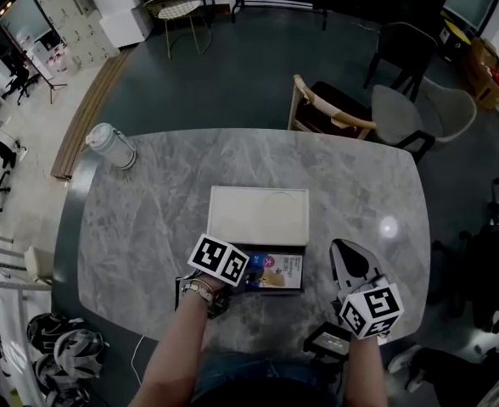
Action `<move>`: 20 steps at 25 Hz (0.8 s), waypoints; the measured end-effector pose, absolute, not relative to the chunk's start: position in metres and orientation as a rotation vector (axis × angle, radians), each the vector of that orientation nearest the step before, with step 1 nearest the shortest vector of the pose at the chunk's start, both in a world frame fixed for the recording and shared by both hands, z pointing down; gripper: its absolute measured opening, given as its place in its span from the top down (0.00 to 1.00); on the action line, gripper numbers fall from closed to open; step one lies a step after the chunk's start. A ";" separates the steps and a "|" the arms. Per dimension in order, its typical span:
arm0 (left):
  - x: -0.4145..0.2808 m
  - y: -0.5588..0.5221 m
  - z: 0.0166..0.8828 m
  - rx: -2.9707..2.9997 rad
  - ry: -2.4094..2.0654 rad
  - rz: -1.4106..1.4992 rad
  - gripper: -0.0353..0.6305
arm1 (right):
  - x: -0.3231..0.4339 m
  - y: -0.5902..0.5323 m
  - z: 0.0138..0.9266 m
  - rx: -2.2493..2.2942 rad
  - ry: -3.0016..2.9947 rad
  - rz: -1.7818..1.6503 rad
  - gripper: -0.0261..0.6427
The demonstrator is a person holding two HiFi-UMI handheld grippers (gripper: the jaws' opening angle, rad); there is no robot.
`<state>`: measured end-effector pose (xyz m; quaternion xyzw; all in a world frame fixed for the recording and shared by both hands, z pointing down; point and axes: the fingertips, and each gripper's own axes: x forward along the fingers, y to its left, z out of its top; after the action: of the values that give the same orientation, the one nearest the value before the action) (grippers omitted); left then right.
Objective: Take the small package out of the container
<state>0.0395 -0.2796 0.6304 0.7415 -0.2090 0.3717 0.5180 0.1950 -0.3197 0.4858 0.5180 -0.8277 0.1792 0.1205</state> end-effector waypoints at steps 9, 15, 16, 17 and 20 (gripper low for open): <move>0.038 -0.272 0.595 1.928 -0.380 0.801 0.75 | 0.193 -0.315 0.477 1.523 -2.432 0.493 0.92; 0.045 -0.271 0.572 2.024 -0.314 0.716 0.78 | 0.191 -0.313 0.466 1.531 -2.441 0.454 0.92; 0.046 -0.271 0.570 2.044 -0.309 0.706 0.78 | 0.191 -0.313 0.465 1.533 -2.442 0.449 0.92; 0.048 -0.271 0.567 2.061 -0.305 0.688 0.78 | 0.191 -0.313 0.464 1.536 -2.442 0.445 0.92; 0.050 -0.271 0.560 2.108 -0.303 0.638 0.79 | 0.192 -0.312 0.460 1.546 -2.441 0.435 0.92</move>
<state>0.0504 -0.2710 0.5602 0.8499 -0.1221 0.2572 0.4434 0.1923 -0.3117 0.4602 0.5259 -0.8303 0.1481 0.1098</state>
